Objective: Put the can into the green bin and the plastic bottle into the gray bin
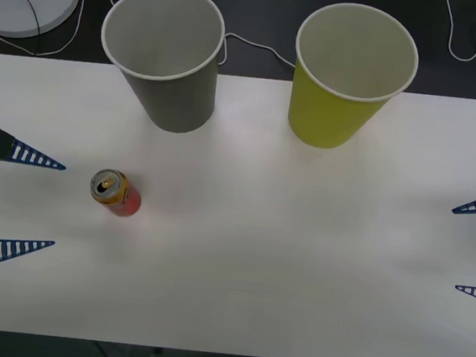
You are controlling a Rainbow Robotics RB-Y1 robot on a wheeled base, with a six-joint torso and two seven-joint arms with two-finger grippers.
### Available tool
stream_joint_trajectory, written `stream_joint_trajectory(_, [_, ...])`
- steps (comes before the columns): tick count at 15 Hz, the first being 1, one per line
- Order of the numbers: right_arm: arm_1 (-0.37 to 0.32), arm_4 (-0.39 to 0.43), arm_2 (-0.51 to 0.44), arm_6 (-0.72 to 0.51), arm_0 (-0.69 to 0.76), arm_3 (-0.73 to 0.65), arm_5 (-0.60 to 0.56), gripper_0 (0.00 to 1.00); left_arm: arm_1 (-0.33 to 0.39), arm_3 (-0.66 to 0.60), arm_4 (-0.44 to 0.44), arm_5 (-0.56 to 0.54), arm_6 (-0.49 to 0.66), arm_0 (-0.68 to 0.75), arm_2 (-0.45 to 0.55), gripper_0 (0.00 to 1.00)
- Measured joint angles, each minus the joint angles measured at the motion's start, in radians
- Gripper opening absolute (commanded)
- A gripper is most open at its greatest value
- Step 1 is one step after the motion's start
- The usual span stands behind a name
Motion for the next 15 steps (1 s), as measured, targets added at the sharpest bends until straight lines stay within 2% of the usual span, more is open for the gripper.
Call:
stream_joint_trajectory(9, [0.000, 0.000, 0.000, 0.000, 0.000, 0.000, 0.000, 1.00, -0.004, -0.016, -0.018, -0.005, 0.014, -0.010, 0.014, 1.00])
stream_joint_trajectory(15, [0.000, 0.000, 0.000, 0.000, 0.000, 0.000, 0.000, 1.00, -0.014, 0.094, 0.092, 0.028, 0.018, -0.010, 0.014, 1.00])
